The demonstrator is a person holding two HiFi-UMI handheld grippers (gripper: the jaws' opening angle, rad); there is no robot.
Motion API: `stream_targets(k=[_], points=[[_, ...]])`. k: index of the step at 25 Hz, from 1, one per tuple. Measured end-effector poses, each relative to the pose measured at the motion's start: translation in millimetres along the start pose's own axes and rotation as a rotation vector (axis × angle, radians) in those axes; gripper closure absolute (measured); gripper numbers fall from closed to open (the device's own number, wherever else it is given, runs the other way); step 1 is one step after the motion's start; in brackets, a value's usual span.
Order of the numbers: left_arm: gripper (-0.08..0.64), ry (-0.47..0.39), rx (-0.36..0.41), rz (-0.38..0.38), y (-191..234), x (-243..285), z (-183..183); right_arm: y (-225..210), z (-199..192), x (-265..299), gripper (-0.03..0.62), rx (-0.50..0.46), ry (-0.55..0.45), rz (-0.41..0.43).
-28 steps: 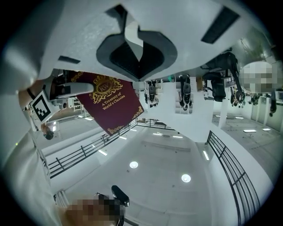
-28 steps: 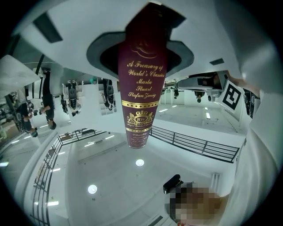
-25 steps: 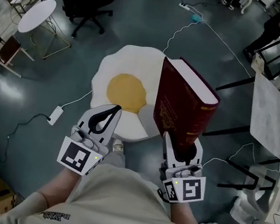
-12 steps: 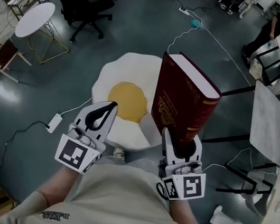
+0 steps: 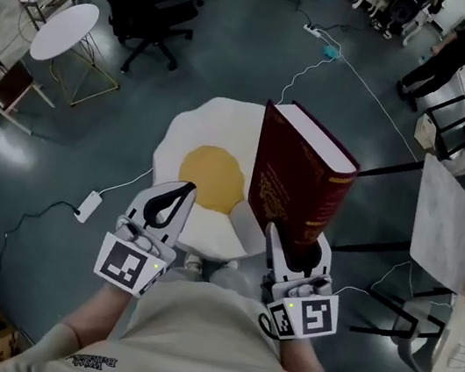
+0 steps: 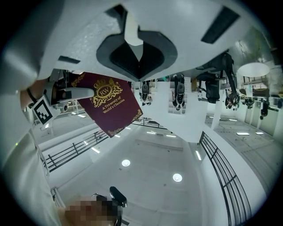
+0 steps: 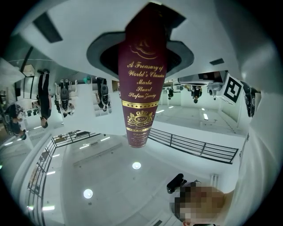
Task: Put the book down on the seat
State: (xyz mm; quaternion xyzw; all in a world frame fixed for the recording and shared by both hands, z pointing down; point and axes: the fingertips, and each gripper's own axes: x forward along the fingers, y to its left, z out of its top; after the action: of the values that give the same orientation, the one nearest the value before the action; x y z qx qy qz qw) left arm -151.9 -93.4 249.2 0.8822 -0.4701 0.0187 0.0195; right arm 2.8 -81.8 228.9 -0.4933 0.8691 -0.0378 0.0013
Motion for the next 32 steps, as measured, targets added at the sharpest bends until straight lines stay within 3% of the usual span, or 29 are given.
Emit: stream_targets(k=[7, 14, 19, 22, 26, 32], points=[[0.555, 0.022, -0.006, 0.019, -6, 13, -7, -15, -15, 4, 0.388, 0.018, 0.035, 0.028], [0.555, 0.054, -0.007, 0.013, 1, 49, -14, -45, -49, 25, 0.388, 0.110, 0.123, 0.030], [0.555, 0.091, -0.078, -0.003, 16, 81, -39, -78, -91, 59, 0.388, 0.155, 0.261, -0.002], [0.555, 0.093, -0.078, -0.013, 20, 107, -54, -108, -121, 77, 0.388, 0.177, 0.327, -0.036], [0.555, 0.084, -0.062, -0.009, 31, 145, -86, -145, -163, 103, 0.388, 0.224, 0.357, -0.066], [0.555, 0.104, -0.094, -0.011, 37, 198, -173, -183, -251, 136, 0.388, 0.290, 0.404, -0.083]])
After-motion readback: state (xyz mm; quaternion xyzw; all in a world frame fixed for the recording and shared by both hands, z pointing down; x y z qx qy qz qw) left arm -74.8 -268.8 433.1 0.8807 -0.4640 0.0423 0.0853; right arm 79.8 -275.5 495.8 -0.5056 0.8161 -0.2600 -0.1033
